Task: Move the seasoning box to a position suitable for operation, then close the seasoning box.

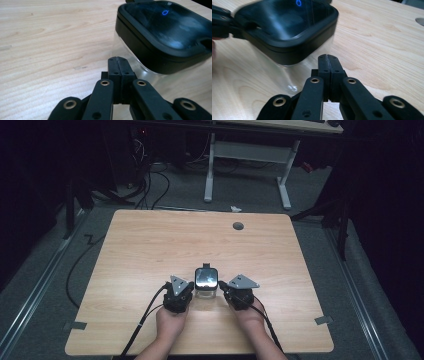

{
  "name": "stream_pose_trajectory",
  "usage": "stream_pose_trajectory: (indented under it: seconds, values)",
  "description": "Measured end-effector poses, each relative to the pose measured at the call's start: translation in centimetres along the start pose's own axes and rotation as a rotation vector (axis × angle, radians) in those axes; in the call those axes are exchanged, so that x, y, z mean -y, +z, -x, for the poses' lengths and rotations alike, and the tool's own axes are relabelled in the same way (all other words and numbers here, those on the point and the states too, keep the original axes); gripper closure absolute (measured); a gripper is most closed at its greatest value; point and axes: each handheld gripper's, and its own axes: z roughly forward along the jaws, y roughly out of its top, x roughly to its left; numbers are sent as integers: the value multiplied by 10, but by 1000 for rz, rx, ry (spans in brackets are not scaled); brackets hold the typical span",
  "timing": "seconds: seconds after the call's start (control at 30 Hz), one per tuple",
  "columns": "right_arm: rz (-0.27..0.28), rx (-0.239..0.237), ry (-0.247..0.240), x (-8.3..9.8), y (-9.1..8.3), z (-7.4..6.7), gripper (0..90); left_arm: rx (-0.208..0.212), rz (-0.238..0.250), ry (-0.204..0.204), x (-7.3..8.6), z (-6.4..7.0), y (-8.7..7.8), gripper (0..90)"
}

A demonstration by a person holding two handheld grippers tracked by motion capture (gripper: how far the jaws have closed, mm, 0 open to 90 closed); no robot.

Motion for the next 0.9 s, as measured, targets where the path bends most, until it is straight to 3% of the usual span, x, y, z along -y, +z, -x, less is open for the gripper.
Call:
stream_pose_trajectory:
  seconds: [0.17, 0.3, 0.37, 0.43, 0.47, 0.63, 0.73, 0.83, 0.9]
  values:
    - [-7, 5, 41, 1, 1, 8, 897, -13, 8, 7, -1, -6, -7, 895]
    - [-5, 48, 70, 10, -15, 26, 836, -80, 14, 46, 2, -32, -23, 835]
    - [-5, 54, 79, 13, -19, 31, 820, -86, 10, 46, 2, -38, -27, 819]
    - [-6, 84, 106, 24, -32, 42, 724, -99, 3, 51, 4, -50, -34, 742]
    - [-6, 84, 106, 24, -32, 42, 724, -94, -8, 48, 5, -58, -37, 742]
    - [-31, 134, 133, 42, -55, 60, 496, -60, -74, 49, 14, -100, -56, 471]
    - [-43, 165, 151, 52, -72, 69, 332, -87, -89, 48, 22, -119, -70, 348]
    - [-44, 197, 150, 62, -89, 73, 222, -89, -83, 27, 32, -127, -81, 316]
    - [-41, 202, 181, 66, -97, 78, 201, -84, -93, 18, 38, -127, -85, 319]
